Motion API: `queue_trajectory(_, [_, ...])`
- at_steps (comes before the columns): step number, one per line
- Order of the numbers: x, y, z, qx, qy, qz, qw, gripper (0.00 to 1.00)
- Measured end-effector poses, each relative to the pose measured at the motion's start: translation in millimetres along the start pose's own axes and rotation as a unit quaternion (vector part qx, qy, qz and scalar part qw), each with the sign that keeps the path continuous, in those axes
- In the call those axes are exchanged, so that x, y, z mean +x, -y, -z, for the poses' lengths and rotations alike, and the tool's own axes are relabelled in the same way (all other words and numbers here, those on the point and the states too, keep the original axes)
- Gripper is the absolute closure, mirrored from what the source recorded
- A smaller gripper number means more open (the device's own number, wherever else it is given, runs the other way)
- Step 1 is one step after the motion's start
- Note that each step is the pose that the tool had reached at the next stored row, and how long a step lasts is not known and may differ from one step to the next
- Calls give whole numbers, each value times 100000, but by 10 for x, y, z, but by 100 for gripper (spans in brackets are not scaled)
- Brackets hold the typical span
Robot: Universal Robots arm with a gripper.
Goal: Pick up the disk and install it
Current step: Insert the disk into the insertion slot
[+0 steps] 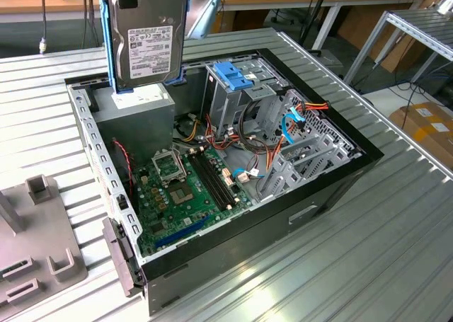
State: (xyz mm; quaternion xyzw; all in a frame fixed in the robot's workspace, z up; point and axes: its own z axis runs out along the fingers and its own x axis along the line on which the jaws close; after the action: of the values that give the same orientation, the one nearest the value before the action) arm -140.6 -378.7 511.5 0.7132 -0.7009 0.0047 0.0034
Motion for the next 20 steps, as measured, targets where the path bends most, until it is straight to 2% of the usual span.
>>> queue_trajectory(2, [0, 83, -1, 2, 3, 3, 100000, 63])
queue_trajectory(4, [0, 124, -1, 0, 1, -4, 100000, 63])
queue_trajectory(11, [1, 360, -3, 0, 1, 2, 100000, 63])
queue_trajectory(13, [1, 394, -3, -1, 0, 0, 100000, 63])
queue_trajectory(14, [1, 439, -3, -4, -4, -3, 100000, 63])
queue_trajectory(17, [2, 496, -4, -3, -3, 3, 100000, 63])
queue_trajectory(20, [1, 500, -4, -2, -1, -2, 100000, 63])
